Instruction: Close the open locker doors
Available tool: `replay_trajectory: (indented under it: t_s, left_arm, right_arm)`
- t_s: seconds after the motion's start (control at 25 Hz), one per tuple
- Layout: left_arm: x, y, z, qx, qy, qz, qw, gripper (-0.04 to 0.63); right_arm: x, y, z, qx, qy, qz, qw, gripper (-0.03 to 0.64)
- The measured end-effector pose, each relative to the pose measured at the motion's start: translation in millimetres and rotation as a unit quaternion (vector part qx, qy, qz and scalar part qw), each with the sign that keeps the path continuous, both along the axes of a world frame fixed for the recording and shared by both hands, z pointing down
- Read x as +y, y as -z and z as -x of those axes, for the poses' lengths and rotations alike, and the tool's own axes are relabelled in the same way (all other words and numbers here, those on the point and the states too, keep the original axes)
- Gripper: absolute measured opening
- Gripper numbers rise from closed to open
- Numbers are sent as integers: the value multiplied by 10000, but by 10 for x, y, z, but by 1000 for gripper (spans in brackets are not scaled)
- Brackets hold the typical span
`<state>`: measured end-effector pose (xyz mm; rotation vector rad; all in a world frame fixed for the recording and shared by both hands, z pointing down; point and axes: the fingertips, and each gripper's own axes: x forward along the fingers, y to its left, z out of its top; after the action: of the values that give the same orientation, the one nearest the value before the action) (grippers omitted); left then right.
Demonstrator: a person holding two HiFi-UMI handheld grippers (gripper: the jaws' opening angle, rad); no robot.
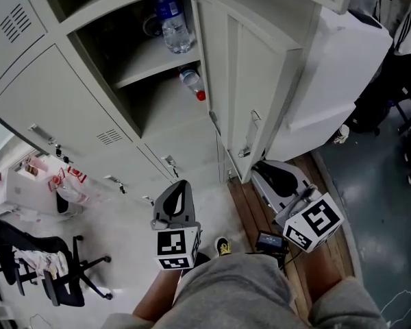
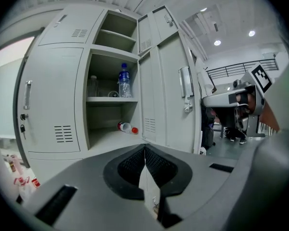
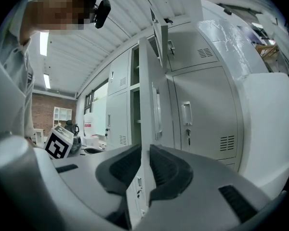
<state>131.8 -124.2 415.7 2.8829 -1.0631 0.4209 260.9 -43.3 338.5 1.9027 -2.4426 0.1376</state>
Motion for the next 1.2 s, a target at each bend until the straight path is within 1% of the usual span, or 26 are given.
replay_trajectory:
  t_s: [0.36, 0.68, 0.96, 1.2]
  left_arm:
    - [-30, -12, 213, -13, 280, 14, 9996, 9]
    - [-89, -16, 503, -27, 620, 18, 9981, 9]
    - [-186, -22, 770, -25, 917, 22, 9958, 9]
    - [-314, -32, 968, -15, 1064, 48, 9943, 9]
  right_arm:
    - [-150, 4, 524, 75, 709, -45, 9974, 66]
    - [-346, 14, 894, 75, 1151, -90, 9933, 66]
    - [-528, 14, 1152, 99, 1404, -112, 9900, 66]
    - [-699, 22, 1322, 109, 1473, -86, 9890, 66]
